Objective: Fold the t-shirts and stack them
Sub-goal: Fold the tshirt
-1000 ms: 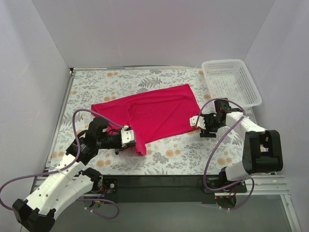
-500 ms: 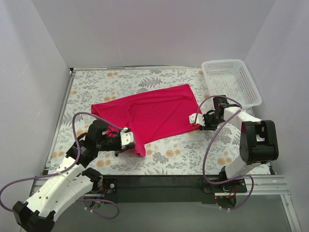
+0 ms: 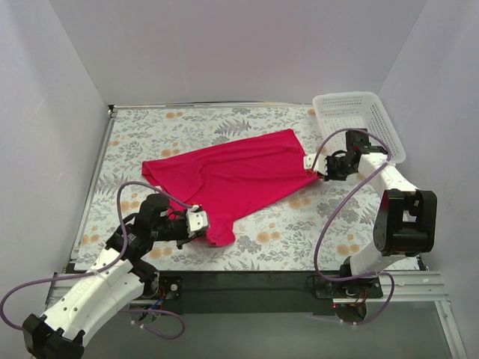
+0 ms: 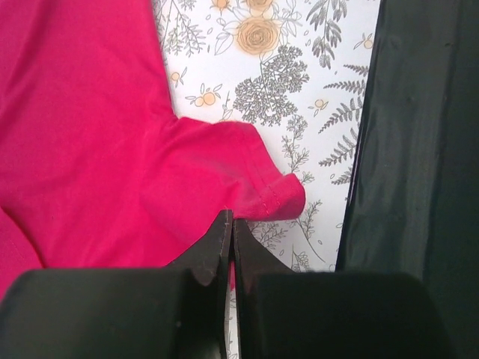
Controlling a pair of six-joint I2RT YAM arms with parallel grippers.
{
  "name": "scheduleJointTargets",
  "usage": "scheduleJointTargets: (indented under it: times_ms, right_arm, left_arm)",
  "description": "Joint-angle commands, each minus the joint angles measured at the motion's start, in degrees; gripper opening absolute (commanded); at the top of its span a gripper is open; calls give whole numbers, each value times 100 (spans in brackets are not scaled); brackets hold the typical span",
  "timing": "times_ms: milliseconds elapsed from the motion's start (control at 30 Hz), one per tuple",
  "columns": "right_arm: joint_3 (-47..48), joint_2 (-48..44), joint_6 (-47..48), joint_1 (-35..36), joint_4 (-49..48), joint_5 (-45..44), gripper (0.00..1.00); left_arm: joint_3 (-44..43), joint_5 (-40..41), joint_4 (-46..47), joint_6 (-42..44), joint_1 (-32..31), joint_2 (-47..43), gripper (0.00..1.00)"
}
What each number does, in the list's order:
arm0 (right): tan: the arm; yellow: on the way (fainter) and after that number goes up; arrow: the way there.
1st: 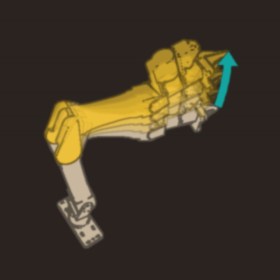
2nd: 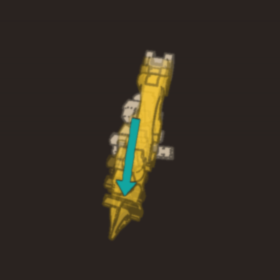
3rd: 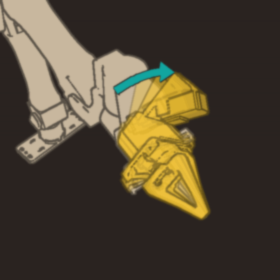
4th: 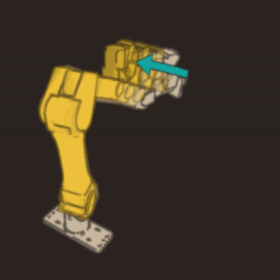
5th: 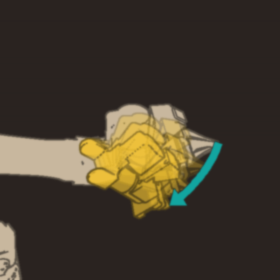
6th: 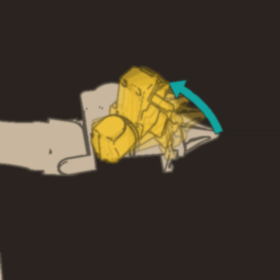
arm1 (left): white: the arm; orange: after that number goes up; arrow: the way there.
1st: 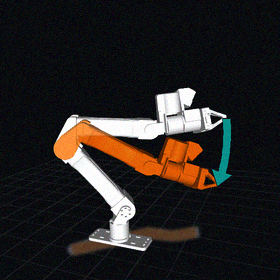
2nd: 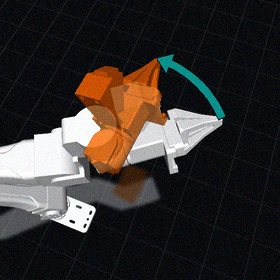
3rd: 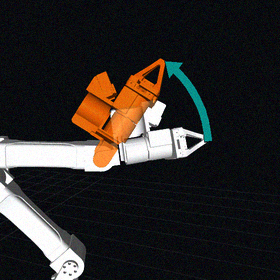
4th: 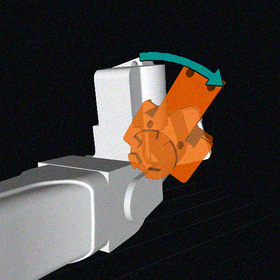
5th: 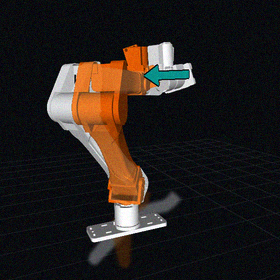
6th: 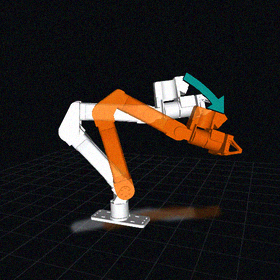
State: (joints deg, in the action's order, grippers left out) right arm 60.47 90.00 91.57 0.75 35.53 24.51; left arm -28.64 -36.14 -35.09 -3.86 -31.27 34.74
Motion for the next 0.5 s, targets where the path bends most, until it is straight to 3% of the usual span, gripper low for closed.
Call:
scheduleJointTargets:
  times_ms: [0,200,467]
  right_arm:
    - [650,132,124,-23,612,430,1]
    - [1194,580,-104,-23,815,625,1]
    - [1415,686,18,-23,964,783,1]
  left_arm:
    - [-97,204,-41,95,-20,260,0]
    - [-387,265,-383,210,-20,1042,0]
    - [-633,213,-552,70,-20,964,0]
